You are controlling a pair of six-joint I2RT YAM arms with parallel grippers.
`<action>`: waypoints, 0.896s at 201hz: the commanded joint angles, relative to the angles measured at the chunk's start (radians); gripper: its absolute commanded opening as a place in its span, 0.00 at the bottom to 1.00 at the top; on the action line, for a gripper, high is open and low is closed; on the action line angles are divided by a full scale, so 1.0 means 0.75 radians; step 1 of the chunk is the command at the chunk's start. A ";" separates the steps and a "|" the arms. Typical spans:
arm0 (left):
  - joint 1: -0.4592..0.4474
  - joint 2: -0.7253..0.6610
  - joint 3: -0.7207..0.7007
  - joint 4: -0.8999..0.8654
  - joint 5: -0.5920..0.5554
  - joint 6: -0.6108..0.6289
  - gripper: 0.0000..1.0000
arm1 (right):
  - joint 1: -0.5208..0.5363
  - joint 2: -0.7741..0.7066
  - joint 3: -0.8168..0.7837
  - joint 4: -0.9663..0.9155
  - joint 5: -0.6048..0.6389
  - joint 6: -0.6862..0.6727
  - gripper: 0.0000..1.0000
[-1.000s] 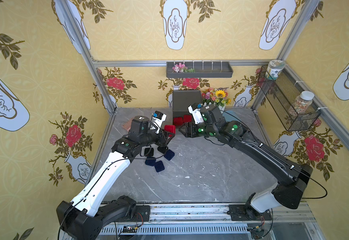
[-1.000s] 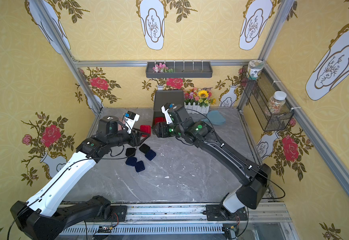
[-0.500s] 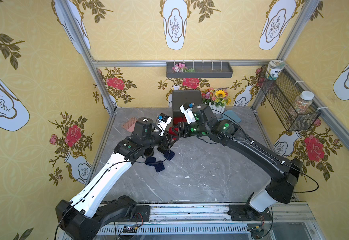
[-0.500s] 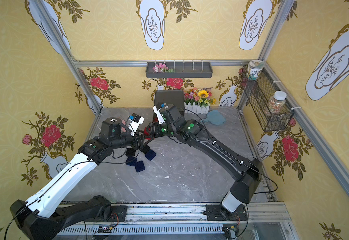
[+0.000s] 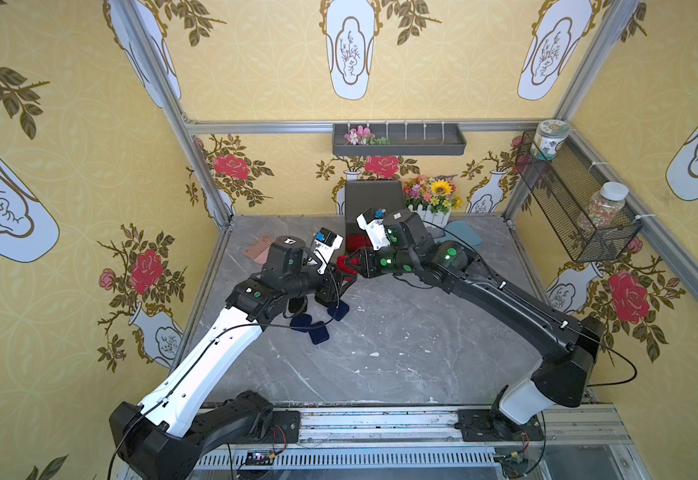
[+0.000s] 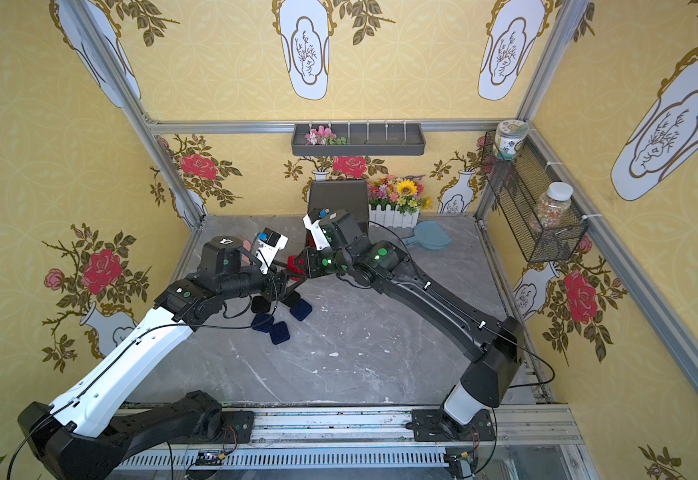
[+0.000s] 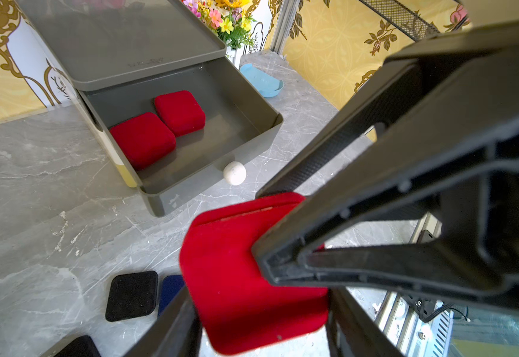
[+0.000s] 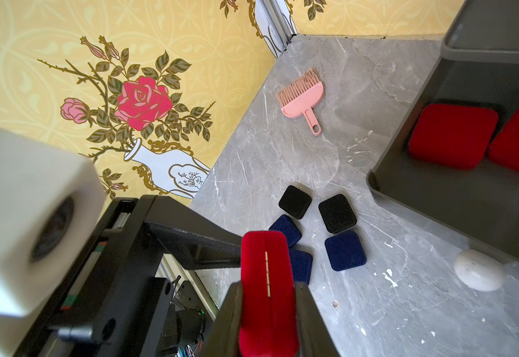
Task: Place the brooch boxes into the drawer by color
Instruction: Place the brooch box in the drawer.
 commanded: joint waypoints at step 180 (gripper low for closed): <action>0.383 0.019 -0.029 0.133 -0.352 -0.322 1.00 | -0.494 0.216 0.131 -0.089 0.043 -0.237 0.03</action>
